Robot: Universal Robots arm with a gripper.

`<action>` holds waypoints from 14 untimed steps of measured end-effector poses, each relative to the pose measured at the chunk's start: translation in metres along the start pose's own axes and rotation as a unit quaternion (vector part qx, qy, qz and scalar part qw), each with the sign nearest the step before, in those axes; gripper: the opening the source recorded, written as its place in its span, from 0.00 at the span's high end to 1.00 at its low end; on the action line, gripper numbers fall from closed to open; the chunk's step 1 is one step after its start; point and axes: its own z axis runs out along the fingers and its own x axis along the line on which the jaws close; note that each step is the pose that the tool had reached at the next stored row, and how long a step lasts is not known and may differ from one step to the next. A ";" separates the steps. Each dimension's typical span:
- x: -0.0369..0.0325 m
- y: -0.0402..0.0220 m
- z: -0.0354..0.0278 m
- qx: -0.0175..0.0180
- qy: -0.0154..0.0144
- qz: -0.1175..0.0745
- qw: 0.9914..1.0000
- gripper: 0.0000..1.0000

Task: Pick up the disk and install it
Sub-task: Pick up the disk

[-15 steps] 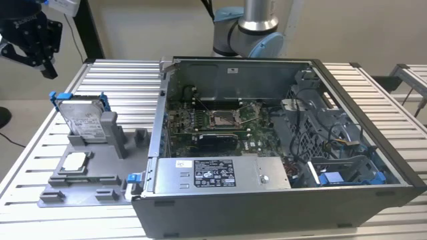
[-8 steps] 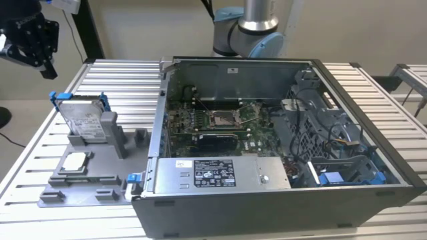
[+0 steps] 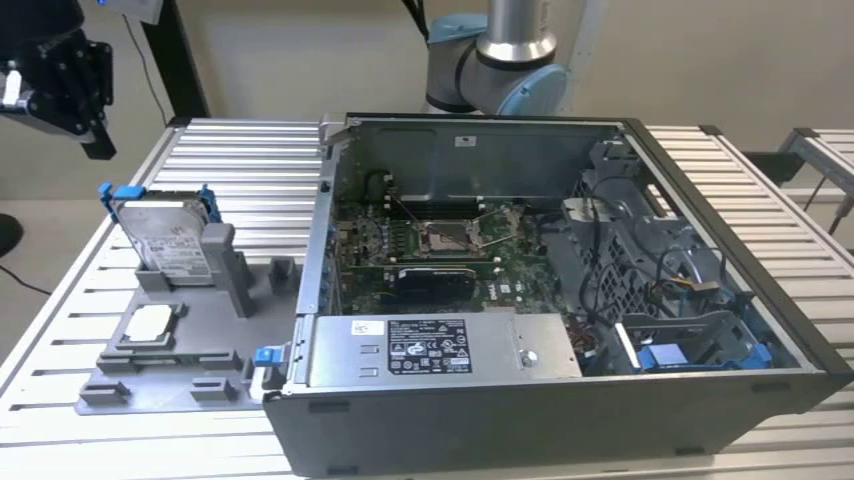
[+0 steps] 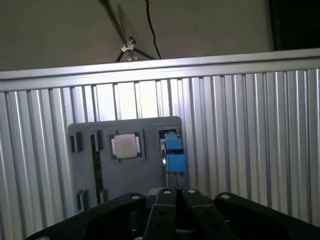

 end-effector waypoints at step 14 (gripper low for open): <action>0.0002 0.0000 0.0047 0.003 0.001 -0.092 0.996 1.00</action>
